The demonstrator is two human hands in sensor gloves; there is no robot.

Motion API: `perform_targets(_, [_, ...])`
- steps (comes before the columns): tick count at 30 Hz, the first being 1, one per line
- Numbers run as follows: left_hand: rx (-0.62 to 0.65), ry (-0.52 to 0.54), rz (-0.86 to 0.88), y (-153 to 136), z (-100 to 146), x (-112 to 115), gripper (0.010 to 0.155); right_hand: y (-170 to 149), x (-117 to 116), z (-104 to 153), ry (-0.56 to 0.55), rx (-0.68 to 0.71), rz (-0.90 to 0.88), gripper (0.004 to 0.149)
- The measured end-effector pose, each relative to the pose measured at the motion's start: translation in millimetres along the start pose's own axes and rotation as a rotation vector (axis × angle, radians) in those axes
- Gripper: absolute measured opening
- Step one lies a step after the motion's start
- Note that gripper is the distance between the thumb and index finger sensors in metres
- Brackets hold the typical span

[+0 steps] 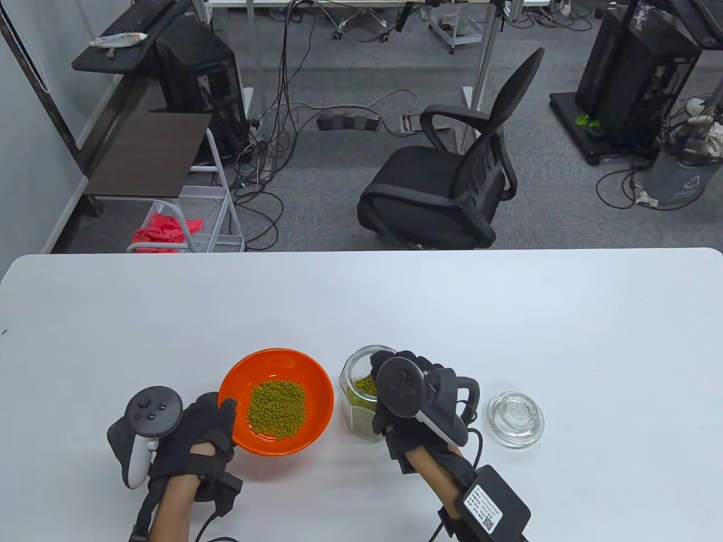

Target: Portion mung beans with measuring scoop (Bowl in hand)

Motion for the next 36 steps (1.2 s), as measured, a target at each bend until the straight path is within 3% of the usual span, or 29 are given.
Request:
perform_targets(13, [-0.003, -0.002, 0.006, -0.3, 0.4, -0.3, 0.055, -49.7, 4.6, -8.8, 0.035, -0.168, -0.365, 0.038])
perform_targets(24, [-0.005, -0.004, -0.001, -0.4, -0.3, 0.2, 0.055, -105.4, -9.5, -3.1, 0.039, -0.337, -0.709, 0.038])
perform_targets(36, [-0.005, -0.005, -0.007, -0.1, -0.7, 1.7, 0.055, -130.3, -7.6, 2.7, 0.019, -0.412, -0.839, 0.038])
Point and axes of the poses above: the tracker on the back of each hand, its own y axis roughly to the thumb side, its own z axis roughly from the fingertips to the wrist, x = y × z, the point moved 2 cm from there along -z, roughly from the wrist to the fingertips, and after that the axes turned 4 degrees about -x, right-handed, at the moved point
